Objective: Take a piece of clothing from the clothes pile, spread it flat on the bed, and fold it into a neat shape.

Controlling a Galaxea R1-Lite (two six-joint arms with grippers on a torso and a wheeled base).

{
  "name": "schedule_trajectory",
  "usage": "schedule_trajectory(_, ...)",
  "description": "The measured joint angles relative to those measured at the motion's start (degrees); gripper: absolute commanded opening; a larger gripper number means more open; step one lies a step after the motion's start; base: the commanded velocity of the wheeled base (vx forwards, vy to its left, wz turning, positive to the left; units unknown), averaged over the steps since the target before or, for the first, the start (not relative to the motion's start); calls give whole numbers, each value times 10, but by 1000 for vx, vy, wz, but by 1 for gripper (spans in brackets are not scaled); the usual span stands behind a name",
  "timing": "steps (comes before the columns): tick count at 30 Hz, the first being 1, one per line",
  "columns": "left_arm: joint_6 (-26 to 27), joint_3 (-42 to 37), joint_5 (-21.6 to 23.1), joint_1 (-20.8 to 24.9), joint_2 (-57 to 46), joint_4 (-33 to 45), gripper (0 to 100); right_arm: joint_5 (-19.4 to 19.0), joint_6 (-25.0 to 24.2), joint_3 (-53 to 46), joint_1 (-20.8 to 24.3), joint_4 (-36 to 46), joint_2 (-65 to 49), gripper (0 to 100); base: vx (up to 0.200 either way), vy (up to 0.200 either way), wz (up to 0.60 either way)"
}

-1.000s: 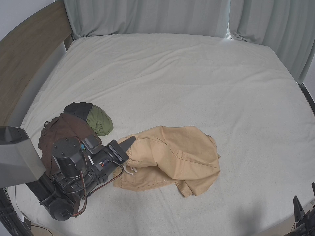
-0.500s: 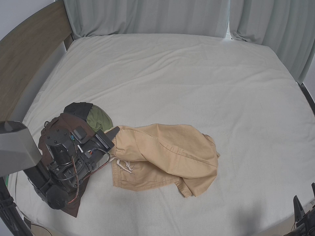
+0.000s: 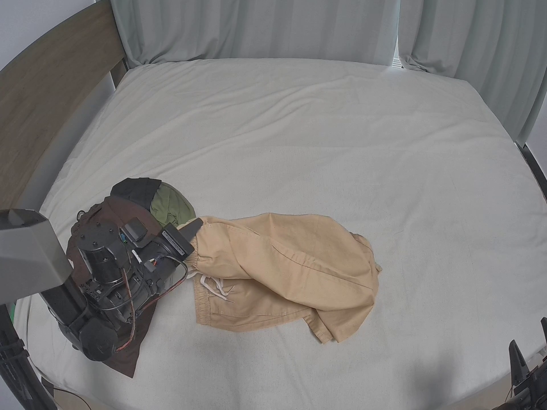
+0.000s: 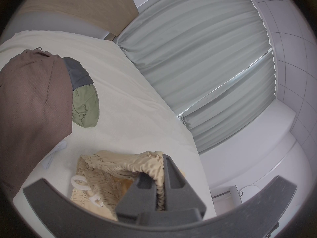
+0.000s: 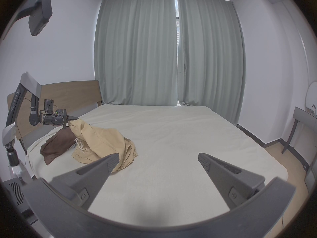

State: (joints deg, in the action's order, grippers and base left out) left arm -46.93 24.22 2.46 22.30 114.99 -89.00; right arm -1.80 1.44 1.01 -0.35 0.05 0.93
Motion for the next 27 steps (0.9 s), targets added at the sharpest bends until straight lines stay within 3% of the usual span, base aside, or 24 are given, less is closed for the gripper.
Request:
schedule_trajectory(16, 0, 23, -1, 2, 9, 0, 0, -3, 13, 0, 1, 1, 0, 100, 0, 0, 0)
schedule_trajectory(27, 5, 41, -6, -41, 19, 0, 0, -4, 14, 0, 1, 2, 0, 100, 0, 0, 0)
